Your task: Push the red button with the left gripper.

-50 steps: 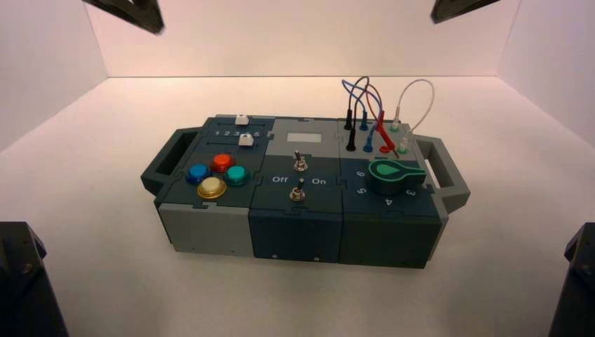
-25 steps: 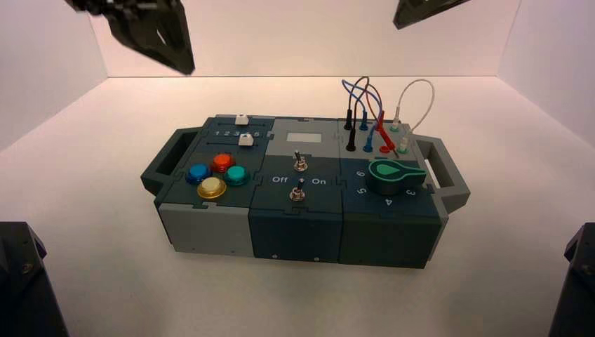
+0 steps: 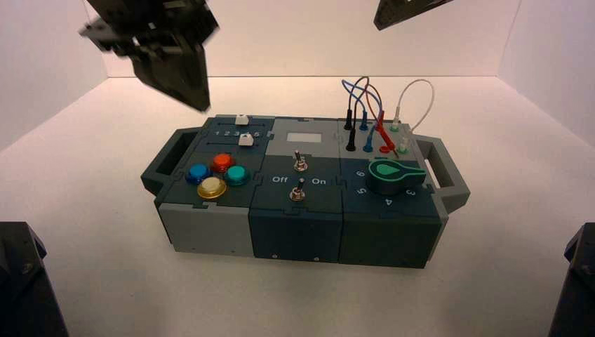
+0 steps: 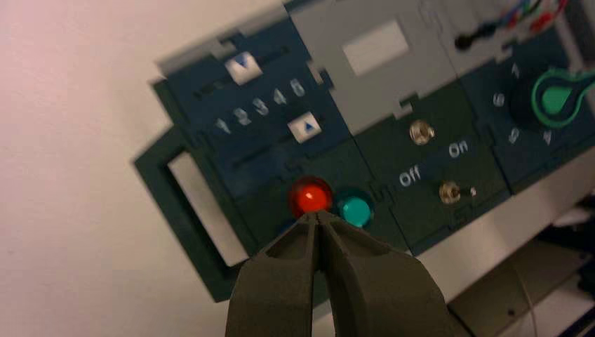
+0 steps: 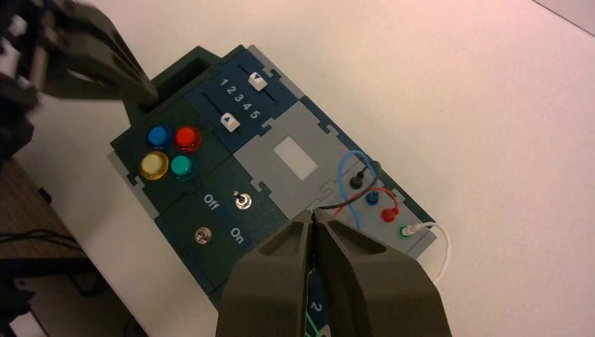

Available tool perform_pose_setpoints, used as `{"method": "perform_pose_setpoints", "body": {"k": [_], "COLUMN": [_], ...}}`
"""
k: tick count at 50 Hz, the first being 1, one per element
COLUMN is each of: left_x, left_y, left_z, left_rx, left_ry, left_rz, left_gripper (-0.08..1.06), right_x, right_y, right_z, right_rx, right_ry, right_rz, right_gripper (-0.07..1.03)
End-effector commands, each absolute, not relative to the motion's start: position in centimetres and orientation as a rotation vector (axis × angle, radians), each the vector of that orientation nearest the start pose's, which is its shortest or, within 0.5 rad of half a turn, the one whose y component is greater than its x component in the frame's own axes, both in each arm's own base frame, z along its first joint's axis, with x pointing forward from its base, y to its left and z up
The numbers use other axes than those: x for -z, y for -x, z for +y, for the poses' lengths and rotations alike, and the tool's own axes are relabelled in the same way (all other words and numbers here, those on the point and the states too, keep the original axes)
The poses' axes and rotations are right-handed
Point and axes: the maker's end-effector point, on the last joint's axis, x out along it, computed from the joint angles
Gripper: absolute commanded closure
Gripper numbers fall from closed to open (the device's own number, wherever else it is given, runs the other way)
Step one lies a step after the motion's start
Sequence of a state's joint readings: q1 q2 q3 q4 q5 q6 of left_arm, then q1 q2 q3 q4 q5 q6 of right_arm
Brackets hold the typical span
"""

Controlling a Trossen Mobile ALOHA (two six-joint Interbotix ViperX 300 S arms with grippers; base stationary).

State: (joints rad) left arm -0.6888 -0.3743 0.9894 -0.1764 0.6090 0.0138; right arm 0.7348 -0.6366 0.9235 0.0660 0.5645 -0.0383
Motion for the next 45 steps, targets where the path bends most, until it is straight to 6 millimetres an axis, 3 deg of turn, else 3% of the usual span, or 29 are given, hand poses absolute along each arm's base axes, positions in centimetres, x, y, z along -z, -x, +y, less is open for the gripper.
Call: {"method": "perform_pose_setpoints", "body": {"k": [1,18,45], "left_x": [-8.9,-6.9,-5.9], "left_y": [-18.6,-18.8,-19.6], "left_z": [-18.4,-18.6,-19.2], "left_rx": [0.621,0.604,0.597], "left_ry": [-0.252,-0.273,-0.283], "left_rz": [1.233,1.286,1.304], "left_gripper": [1.01,1.01,1.01], "right_x": [-19.8,-19.8,-20.4], "right_y": [-20.1,-20.0,-19.8], "right_z": [19.4,19.3,19.2], "right_rx": [-0.729,-0.731,-0.734], "right_ry": [0.271,0.273,0.261], "right_rz": [0.787,0.783,0.761], "right_gripper": [0.98,0.98,0.98]}}
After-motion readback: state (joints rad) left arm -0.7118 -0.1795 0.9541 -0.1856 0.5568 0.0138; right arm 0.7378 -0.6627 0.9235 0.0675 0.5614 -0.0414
